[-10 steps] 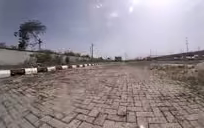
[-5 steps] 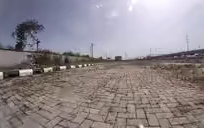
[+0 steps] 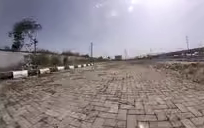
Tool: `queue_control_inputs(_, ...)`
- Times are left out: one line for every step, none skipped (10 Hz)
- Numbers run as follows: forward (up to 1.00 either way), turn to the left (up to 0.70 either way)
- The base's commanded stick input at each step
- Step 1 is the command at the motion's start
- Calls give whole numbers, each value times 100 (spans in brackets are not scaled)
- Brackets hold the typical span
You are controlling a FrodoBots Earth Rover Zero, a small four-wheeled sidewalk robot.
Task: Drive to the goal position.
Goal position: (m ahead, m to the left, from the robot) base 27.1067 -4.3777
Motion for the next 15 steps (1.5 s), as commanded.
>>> queue_control_inputs(100,0)
queue_control_inputs(100,0)
queue_control_inputs(100,0)
queue_control_inputs(100,0)
queue_control_inputs(100,0)
queue_control_inputs(100,0)
queue_control_inputs(100,-1)
queue_control_inputs(100,-4)
queue_control_inputs(100,-28)
queue_control_inputs(100,-31)
queue_control_inputs(100,-30)
queue_control_inputs(100,-15)
queue_control_inputs(100,-4)
queue_control_inputs(100,-2)
queue_control_inputs(100,0)
